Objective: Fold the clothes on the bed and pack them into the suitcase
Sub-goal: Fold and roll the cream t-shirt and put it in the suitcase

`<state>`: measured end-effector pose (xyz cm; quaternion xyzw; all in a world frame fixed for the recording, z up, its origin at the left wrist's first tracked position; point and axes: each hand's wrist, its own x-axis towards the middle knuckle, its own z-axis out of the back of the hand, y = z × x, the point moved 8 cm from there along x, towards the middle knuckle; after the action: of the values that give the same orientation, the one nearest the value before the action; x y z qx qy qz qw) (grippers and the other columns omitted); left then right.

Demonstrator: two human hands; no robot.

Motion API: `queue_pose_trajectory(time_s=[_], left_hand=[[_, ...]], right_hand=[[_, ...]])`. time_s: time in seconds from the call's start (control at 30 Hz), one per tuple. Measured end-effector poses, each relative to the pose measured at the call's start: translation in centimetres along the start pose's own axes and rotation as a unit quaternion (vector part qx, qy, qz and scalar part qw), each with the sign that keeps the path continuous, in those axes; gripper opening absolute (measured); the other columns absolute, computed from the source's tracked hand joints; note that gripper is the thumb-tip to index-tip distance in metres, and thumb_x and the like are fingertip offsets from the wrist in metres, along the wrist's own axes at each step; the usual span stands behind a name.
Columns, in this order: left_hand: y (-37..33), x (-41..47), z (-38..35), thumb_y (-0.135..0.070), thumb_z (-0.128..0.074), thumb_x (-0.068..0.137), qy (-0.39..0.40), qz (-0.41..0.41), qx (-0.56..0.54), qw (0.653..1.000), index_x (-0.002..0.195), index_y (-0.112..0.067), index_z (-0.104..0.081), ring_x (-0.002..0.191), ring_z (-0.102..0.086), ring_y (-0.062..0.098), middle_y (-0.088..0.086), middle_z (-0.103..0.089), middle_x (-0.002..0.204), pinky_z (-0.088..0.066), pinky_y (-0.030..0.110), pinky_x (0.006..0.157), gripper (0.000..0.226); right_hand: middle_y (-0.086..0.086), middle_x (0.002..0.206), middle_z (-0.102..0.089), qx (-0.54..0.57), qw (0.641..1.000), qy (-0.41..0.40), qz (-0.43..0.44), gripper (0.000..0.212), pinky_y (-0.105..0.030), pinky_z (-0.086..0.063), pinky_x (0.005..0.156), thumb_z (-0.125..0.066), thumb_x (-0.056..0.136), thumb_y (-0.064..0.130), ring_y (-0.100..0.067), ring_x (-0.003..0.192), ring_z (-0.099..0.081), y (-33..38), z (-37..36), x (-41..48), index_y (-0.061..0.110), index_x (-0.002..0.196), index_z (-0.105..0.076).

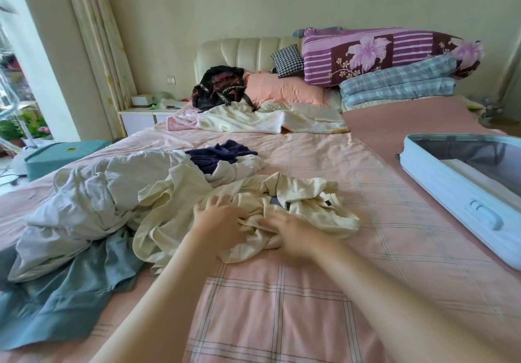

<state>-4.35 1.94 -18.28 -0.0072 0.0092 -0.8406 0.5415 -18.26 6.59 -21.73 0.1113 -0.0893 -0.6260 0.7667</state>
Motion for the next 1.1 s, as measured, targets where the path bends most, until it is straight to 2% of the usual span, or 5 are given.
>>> queue_pose_trajectory(time_s=[0.3,0.6,0.77,0.9,1.1], left_hand=[[0.7,-1.4,-1.0,-0.012,-0.056,0.088,-0.021,-0.015,-0.111,0.994,0.114,-0.034,-0.071,0.109,-0.06,0.024,-0.002,-0.057,0.11,-0.051,0.033,0.091,0.038],[-2.1,-2.9,5.8,0.003,-0.051,0.087,-0.21,0.011,-0.165,0.964,0.116,-0.007,-0.071,0.113,-0.057,0.029,0.011,-0.064,0.119,-0.047,0.036,0.094,0.036],[-1.9,-4.0,2.9,-0.019,-0.049,0.094,-0.133,0.089,0.03,0.987,0.128,-0.01,-0.054,0.123,-0.041,0.027,0.006,-0.048,0.132,-0.037,0.036,0.1,0.035],[-6.4,-5.1,3.8,-0.021,-0.049,0.093,-0.176,-0.091,-0.086,0.976,0.118,-0.031,-0.061,0.112,-0.053,0.018,-0.011,-0.057,0.118,-0.038,0.03,0.079,0.03],[-5.9,-5.5,-2.6,-0.054,-0.056,0.077,0.033,-0.153,0.035,0.987,0.138,-0.05,-0.044,0.137,-0.036,0.016,-0.014,-0.043,0.143,-0.024,0.039,0.115,0.062]], right_hand=[[0.001,0.106,-0.063,-0.18,0.976,-0.11,0.046,0.03,-0.03,-0.038,0.09,-0.051,0.095,0.007,-0.022,0.1,-0.052,-0.2,4.3,-2.7,0.022,0.102,-0.077],[-0.003,0.139,-0.052,-0.387,0.883,0.015,-0.266,0.04,-0.055,-0.017,0.115,-0.052,0.092,0.017,-0.029,0.134,-0.035,-11.0,9.2,-11.8,0.025,0.13,-0.062],[-0.005,0.132,-0.051,-0.227,0.96,-0.085,-0.137,0.039,-0.042,-0.032,0.109,-0.049,0.089,0.025,-0.027,0.128,-0.041,-5.7,6.4,-10.0,0.025,0.125,-0.064],[-0.005,0.12,-0.054,-0.103,0.989,-0.057,-0.086,0.033,-0.039,-0.05,0.092,-0.049,0.086,0.022,-0.029,0.112,-0.058,-2.9,3.4,-7.5,0.025,0.116,-0.062],[-0.003,0.16,-0.029,-0.159,0.983,-0.041,-0.087,0.068,-0.045,-0.013,0.123,-0.041,0.092,0.001,-0.024,0.151,-0.018,-4.1,1.5,-6.3,0.027,0.155,-0.032]])
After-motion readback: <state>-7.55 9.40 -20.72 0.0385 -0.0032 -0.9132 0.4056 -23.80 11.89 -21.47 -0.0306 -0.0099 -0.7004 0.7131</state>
